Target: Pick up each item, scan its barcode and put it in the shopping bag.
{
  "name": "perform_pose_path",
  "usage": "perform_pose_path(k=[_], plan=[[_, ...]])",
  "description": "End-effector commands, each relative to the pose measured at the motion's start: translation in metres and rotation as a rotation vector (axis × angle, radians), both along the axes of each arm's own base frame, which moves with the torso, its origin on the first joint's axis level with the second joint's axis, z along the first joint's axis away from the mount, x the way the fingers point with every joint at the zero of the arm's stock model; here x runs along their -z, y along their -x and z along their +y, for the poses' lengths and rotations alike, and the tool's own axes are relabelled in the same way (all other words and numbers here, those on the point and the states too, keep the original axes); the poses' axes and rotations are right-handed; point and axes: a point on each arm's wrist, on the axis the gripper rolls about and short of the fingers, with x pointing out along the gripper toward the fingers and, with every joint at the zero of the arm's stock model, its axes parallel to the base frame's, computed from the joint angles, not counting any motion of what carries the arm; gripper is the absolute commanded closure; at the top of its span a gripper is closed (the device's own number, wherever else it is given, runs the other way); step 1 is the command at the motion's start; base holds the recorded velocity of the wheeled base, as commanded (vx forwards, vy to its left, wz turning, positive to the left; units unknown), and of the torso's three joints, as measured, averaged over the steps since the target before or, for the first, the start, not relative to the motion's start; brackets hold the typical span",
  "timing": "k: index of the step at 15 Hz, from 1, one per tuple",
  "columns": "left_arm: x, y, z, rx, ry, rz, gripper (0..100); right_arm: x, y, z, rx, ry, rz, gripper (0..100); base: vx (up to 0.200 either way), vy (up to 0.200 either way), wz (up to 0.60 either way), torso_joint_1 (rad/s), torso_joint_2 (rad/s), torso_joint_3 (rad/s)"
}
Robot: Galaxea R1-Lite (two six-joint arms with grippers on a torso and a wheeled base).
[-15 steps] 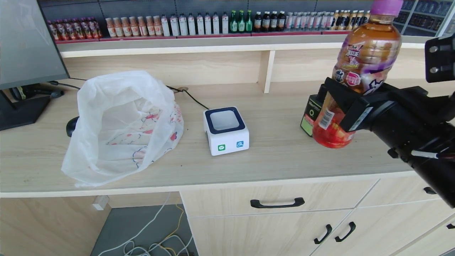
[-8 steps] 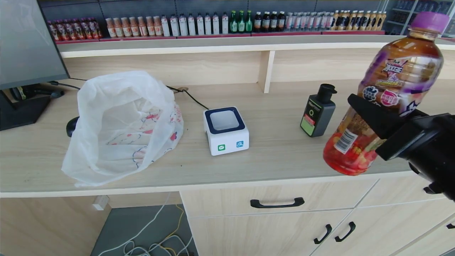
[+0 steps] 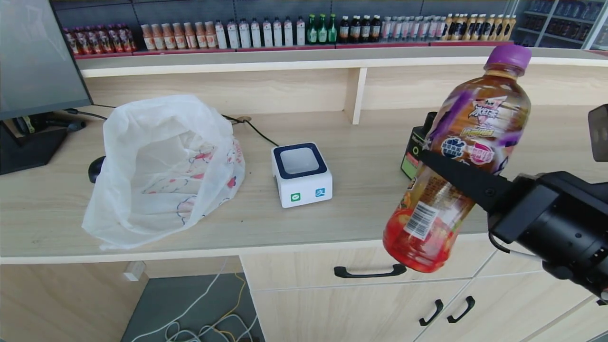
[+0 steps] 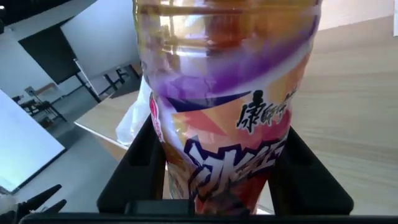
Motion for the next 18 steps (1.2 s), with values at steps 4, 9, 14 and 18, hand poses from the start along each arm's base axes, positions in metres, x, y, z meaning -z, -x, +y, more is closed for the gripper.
perform_pose_path(k=[4, 9, 14, 18], plan=[[0.0, 0.0, 0.0, 0.0, 0.0, -0.001, 0, 0.003, -0.027, 0.03, -0.247, -0.082, 0.019, 100, 0.0, 0.0, 0.0, 0.0, 0.0, 0.0], [0.0, 0.0, 0.0, 0.0, 0.0, -0.001, 0, -0.006, -0.028, 0.036, -0.499, -0.097, 0.047, 100, 0.0, 0.0, 0.0, 0.0, 0.0, 0.0], [0.0, 0.0, 0.0, 0.0, 0.0, -0.001, 0, -0.017, -0.043, 0.051, -0.614, -0.106, 0.041, 100, 0.0, 0.0, 0.0, 0.0, 0.0, 0.0], [0.0, 0.0, 0.0, 0.0, 0.0, -0.001, 0, -0.019, -0.044, 0.053, -0.687, -0.105, 0.063, 100, 0.0, 0.0, 0.0, 0.0, 0.0, 0.0]])
